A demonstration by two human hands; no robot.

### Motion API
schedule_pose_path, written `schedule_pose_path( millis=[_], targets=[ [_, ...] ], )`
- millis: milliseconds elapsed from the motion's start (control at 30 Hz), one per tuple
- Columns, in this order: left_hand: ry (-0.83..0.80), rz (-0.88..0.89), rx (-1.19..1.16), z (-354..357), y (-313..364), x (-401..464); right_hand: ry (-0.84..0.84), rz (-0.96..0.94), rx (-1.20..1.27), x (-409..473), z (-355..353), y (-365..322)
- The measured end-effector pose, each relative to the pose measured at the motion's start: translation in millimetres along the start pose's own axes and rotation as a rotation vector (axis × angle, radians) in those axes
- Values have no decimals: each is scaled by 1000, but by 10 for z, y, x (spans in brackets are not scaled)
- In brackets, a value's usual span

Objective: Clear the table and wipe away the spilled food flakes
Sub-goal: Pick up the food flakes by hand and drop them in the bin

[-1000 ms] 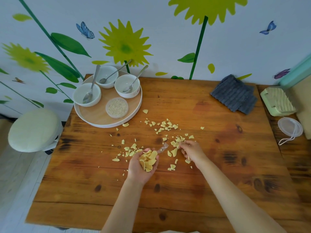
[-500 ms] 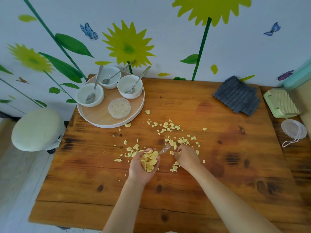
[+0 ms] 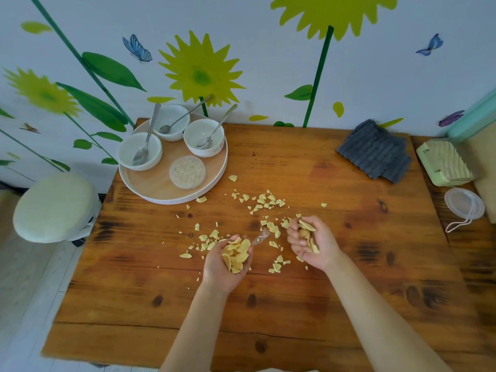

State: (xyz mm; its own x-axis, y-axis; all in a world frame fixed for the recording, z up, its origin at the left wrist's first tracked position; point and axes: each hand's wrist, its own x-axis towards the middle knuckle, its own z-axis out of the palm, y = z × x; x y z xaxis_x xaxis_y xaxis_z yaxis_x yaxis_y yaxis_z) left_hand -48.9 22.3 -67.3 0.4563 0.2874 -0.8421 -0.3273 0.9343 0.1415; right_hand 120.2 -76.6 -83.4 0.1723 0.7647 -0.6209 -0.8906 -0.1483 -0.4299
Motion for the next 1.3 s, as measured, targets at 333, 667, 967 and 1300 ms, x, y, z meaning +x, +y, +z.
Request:
schedule_pose_path(
  millis=[333, 667, 967, 1300],
  targets=[
    [-4, 6, -15, -31, -6, 24, 278, 9, -737, 19, -56, 134],
    [13, 32, -9, -52, 28, 24, 338, -94, -1636, -24, -139, 372],
    [7, 37, 2, -80, 21, 6, 395, -102, -1829, 54, -58, 456],
    [6, 44, 2, -92, 15, 24, 378, -213, -1837, 55, -16, 545]
  ],
)
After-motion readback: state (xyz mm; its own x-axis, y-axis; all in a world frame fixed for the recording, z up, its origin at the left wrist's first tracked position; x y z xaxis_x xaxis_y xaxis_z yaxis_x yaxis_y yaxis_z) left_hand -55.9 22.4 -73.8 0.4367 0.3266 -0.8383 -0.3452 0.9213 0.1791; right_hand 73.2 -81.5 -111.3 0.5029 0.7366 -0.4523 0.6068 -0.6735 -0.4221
